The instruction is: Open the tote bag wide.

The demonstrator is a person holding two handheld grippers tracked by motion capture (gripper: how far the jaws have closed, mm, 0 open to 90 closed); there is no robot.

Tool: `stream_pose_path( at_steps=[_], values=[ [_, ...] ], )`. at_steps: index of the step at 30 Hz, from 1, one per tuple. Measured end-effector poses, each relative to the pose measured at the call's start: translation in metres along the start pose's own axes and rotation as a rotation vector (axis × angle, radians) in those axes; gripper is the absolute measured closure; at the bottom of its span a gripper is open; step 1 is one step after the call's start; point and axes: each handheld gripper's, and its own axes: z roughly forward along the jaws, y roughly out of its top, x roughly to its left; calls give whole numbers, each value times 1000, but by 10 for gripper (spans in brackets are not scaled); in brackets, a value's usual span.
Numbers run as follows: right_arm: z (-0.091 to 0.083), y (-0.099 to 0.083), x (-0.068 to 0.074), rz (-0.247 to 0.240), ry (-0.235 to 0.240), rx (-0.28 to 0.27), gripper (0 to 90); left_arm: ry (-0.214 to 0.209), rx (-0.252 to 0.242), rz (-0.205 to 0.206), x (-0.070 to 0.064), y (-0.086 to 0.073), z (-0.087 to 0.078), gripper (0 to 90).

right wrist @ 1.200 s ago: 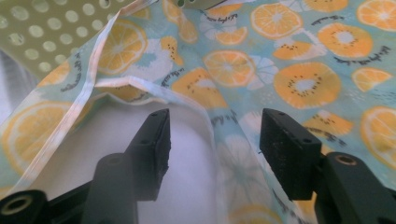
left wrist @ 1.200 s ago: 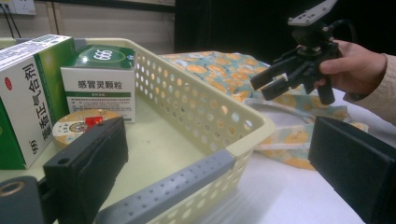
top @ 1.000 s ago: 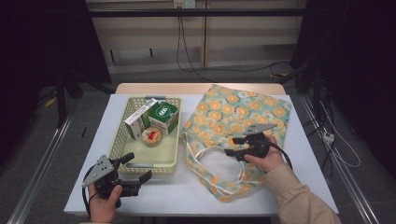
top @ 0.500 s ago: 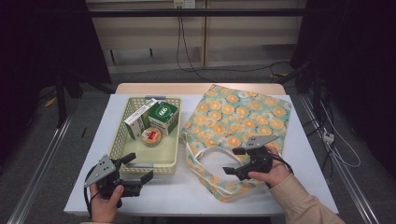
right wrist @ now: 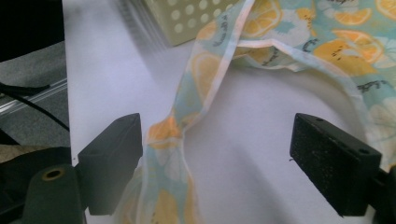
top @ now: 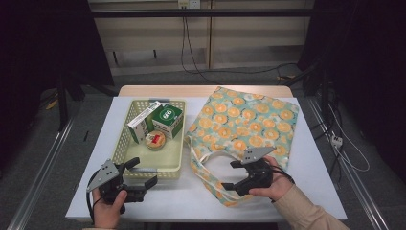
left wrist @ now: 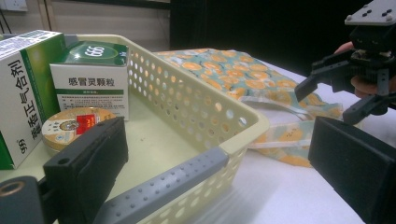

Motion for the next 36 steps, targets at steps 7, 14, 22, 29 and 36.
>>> stream_pose_path(
  at_steps=[7, 14, 22, 29, 36],
  values=[
    [4, -1, 2, 1, 7, 5, 193, -1, 1, 0, 0, 0, 1, 47],
    [11, -3, 5, -16, 29, 23, 242, -3, 3, 2, 1, 0, 2, 47],
    [14, -5, 3, -25, 36, 34, 389, 9, -3, 4, 2, 0, 0, 47],
    [11, -5, 0, -29, 35, 41, 536, 20, -10, 3, 7, -1, -1, 47],
    [7, -5, -4, -18, 44, 30, 707, 29, -30, -3, 9, 1, -3, 47]
  ],
)
